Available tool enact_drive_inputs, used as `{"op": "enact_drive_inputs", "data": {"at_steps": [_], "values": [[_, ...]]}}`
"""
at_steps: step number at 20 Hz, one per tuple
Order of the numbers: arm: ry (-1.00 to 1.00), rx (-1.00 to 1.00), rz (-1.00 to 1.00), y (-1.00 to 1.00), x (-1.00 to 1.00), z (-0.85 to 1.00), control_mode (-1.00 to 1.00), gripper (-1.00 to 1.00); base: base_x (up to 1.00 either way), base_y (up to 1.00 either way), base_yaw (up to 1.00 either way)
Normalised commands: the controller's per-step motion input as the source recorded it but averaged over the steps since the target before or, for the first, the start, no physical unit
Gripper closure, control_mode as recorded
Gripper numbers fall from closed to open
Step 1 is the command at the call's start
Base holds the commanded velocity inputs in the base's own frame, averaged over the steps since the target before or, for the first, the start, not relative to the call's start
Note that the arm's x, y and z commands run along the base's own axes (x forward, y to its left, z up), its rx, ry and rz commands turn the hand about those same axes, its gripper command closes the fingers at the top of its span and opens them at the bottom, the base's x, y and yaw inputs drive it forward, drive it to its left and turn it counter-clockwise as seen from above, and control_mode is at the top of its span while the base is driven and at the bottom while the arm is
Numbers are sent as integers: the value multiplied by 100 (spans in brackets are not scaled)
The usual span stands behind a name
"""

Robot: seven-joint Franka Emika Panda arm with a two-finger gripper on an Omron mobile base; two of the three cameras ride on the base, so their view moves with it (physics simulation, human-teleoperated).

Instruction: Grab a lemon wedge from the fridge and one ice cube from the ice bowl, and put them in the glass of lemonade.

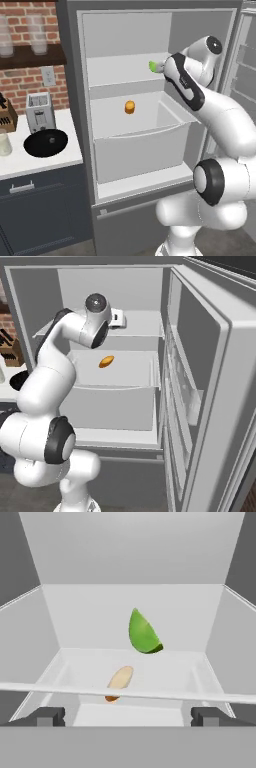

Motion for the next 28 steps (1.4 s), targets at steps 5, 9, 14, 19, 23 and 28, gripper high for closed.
{"op": "enact_drive_inputs", "data": {"at_steps": [5,9,14,19,23,28], "values": [[6,0,1,0,40,-8,-100,-100,0,0,0],[3,0,0,0,34,-7,-100,-100,0,0,0],[0,0,2,0,29,-9,-100,-100,0,0,0],[0,0,3,0,28,-19,-100,-100,0,0,0],[0,0,2,0,31,-14,-100,-100,0,0,0],[0,0,2,0,32,-5,-100,-100,0,0,0]]}}
